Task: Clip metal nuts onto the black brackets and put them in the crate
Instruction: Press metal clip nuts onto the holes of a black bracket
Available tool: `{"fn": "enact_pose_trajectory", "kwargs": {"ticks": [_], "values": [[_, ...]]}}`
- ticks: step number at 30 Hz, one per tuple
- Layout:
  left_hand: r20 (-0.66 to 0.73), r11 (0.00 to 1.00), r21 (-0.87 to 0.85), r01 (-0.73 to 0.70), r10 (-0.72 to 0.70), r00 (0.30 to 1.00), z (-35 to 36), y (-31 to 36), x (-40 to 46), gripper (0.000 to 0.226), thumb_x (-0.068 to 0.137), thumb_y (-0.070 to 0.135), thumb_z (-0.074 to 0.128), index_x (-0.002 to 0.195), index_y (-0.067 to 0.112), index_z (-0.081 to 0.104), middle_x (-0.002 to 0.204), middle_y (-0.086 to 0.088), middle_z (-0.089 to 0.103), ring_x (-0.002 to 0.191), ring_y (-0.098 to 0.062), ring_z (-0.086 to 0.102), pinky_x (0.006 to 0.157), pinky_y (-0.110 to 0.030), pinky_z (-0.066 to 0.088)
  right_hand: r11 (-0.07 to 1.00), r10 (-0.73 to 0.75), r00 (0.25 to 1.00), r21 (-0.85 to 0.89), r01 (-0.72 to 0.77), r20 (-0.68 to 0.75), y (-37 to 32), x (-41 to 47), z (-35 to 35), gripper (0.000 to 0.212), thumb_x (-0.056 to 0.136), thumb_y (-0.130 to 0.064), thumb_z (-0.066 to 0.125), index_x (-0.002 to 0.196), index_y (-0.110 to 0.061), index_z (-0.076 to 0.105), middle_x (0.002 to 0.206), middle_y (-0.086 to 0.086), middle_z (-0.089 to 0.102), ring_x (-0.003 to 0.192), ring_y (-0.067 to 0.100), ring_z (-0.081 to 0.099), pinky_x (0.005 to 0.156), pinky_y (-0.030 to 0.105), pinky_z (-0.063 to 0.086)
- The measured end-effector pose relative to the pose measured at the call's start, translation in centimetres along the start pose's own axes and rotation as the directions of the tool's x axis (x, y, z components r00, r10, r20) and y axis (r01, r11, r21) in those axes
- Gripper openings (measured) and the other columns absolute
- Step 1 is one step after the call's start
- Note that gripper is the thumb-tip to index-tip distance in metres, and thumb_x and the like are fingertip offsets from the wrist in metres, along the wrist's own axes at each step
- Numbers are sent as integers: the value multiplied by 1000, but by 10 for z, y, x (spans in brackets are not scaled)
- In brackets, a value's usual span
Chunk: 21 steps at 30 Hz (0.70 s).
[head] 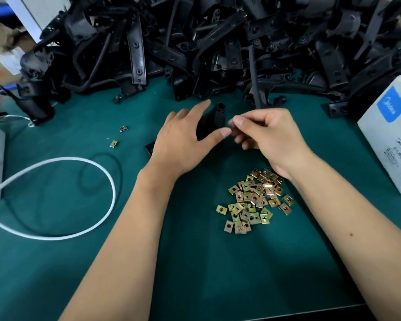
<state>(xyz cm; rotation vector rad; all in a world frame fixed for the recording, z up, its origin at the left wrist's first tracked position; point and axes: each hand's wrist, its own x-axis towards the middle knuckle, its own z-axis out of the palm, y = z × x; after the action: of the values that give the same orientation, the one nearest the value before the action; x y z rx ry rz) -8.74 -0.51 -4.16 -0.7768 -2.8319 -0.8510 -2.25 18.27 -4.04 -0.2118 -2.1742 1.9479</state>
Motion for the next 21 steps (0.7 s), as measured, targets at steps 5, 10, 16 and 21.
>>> {"fn": "enact_pose_trajectory", "kwargs": {"ticks": [5,10,16,21], "values": [[43,993,40,-111,109,993,1,0,-4,107,64,91,54,156,37,41,125,3,62,115,-23,47,104,-38,42,993,49,992,115,-36,-115,1,-5,12,5,94,-4,72,93,-6,77,77,11,76,64,15,67,59,22,54],[-36,995,69,-68,71,997,3,1,-2,112,58,93,55,155,39,42,126,1,59,116,-24,45,102,-39,43,971,137,985,209,-114,-100,-1,-5,11,5,93,1,71,92,-2,74,82,17,77,67,19,71,61,22,56],[-134,999,17,-32,34,990,2,4,-3,109,63,92,56,155,35,44,119,0,61,113,-26,50,96,-40,47,974,162,986,170,-152,-45,-4,-4,9,6,92,2,71,95,-1,75,83,13,78,76,21,75,68,27,60],[-143,999,-24,-35,31,989,2,7,-3,106,66,88,58,155,33,45,114,0,61,110,-27,51,97,-42,47,977,149,988,162,-141,-42,-5,-5,11,4,91,1,74,94,0,76,79,11,77,68,17,71,65,24,58]]}}
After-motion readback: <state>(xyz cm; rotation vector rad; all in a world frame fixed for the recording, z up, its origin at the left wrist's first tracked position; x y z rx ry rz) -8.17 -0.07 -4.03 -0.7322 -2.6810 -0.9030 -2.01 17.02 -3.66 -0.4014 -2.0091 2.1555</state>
